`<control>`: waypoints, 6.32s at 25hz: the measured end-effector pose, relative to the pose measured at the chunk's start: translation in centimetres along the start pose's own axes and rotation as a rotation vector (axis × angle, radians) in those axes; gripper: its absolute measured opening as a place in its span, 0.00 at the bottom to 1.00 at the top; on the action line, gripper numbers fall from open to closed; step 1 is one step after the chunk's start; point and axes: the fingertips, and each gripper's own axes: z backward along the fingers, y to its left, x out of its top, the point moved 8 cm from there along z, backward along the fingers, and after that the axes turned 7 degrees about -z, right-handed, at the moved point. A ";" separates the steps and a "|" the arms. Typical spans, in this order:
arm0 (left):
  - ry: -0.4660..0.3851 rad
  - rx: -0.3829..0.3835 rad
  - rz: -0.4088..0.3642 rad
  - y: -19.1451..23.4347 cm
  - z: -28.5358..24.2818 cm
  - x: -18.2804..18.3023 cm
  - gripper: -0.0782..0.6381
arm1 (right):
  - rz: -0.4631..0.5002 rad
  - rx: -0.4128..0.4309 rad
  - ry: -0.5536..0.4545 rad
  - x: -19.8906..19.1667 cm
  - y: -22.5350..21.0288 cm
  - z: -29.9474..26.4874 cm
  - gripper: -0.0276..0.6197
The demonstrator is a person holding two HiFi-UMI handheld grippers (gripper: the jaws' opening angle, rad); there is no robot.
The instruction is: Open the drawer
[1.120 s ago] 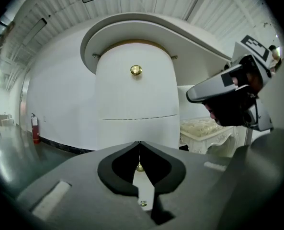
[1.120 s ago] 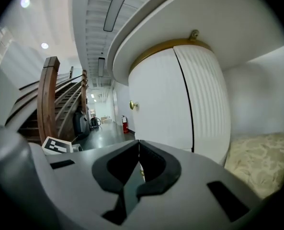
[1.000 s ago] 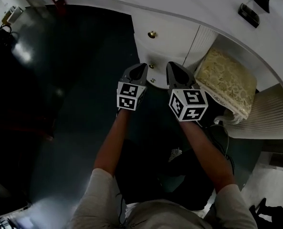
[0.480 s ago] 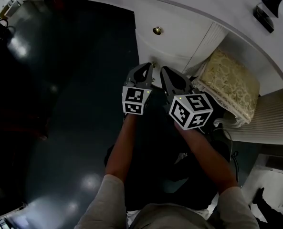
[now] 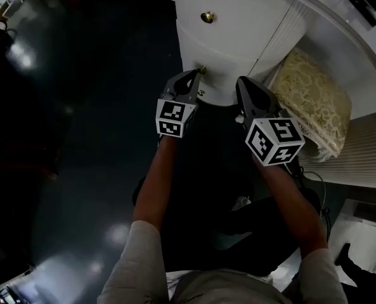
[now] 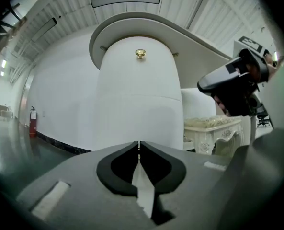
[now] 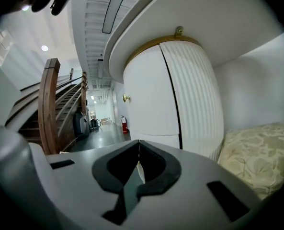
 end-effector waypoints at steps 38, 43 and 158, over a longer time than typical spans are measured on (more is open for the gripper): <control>0.012 -0.002 -0.013 -1.1 -1.7 -0.6 0.26 | 0.109 0.075 0.037 -1.5 1.4 0.0 0.07; 0.005 0.009 0.013 -0.9 -2.3 -0.7 0.28 | 0.105 0.051 0.054 -1.7 0.0 0.6 0.07; 0.033 0.016 0.067 -1.6 10.8 -2.8 0.26 | -0.052 -0.101 0.082 -1.3 -4.8 -0.5 0.07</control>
